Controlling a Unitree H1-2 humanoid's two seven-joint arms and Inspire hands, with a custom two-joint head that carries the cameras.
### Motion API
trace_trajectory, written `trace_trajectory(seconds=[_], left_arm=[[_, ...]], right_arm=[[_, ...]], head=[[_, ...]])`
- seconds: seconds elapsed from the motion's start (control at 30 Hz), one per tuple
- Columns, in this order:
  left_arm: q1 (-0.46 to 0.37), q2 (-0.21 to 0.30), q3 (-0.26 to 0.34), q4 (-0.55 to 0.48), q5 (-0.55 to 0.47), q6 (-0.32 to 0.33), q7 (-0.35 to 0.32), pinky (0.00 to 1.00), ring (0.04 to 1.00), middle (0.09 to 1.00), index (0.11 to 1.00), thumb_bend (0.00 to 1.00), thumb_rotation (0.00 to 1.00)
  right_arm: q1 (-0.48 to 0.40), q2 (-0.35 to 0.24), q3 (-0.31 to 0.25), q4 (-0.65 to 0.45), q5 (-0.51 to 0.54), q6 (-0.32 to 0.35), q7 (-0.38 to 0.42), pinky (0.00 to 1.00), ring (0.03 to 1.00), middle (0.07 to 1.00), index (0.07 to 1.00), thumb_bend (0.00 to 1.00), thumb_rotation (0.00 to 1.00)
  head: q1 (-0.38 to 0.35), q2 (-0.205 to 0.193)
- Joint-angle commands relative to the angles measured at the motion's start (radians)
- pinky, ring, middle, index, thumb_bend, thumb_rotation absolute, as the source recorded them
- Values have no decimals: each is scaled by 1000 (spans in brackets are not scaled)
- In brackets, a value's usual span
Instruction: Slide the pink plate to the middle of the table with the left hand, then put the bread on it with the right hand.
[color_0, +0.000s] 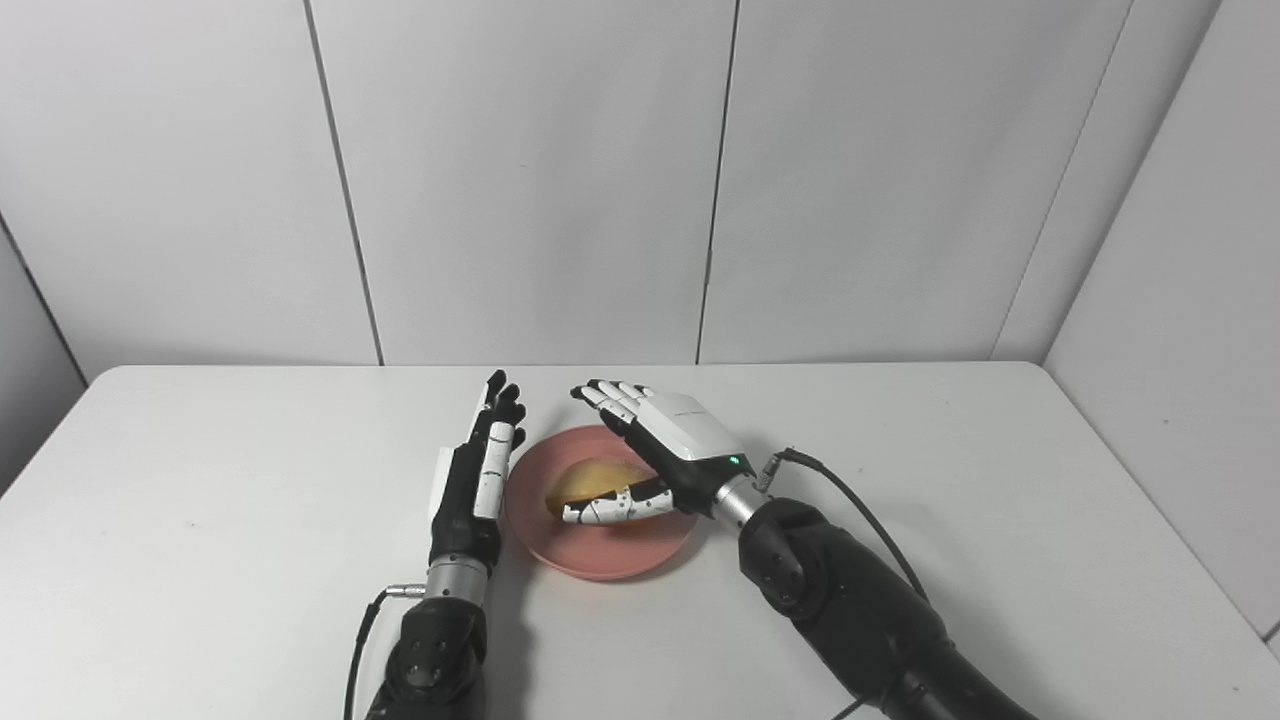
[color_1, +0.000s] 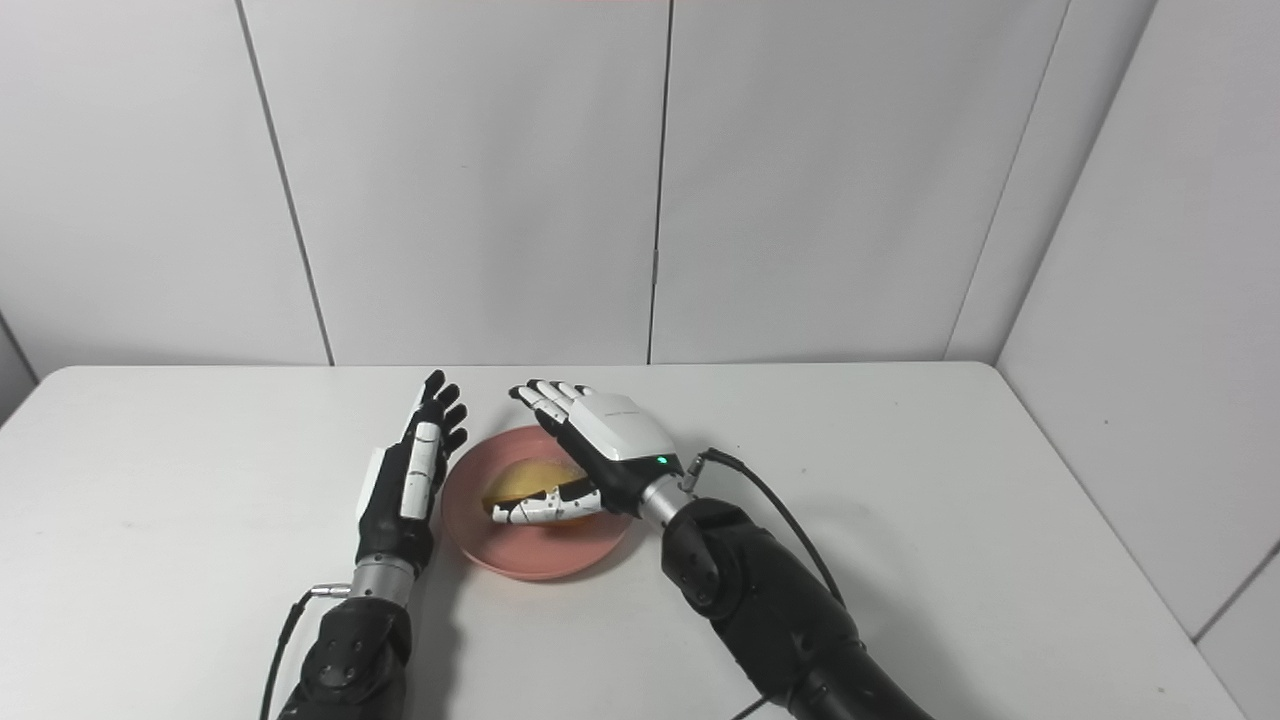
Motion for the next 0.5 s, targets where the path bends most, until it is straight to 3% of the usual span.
trace_trajectory(seconds=[0.0, 0.27, 0.37, 0.47], left_arm=[[39, 2, -2, 29, -5, -22, -13, 955, 962, 980, 969, 732, 1000], [46, 23, -15, 6, 9, 9, -20, 972, 984, 998, 993, 771, 1000], [52, 33, -18, -21, 10, 35, -24, 970, 985, 1000, 999, 767, 1000], [57, 43, -18, -49, 14, 59, -20, 985, 986, 999, 999, 761, 1000]], right_arm=[[-25, -3, -24, -41, 22, -59, -44, 1000, 1000, 1000, 976, 664, 725], [9, 0, -84, -71, 59, -113, -117, 1000, 1000, 1000, 1000, 707, 833], [38, 8, -135, -117, 107, -94, -118, 999, 1000, 1000, 1000, 715, 884], [72, 23, -185, -158, 159, -57, -111, 936, 1000, 1000, 1000, 711, 918]], head=[[1, 0], [0, 0], [-1, 1], [-1, 1]])
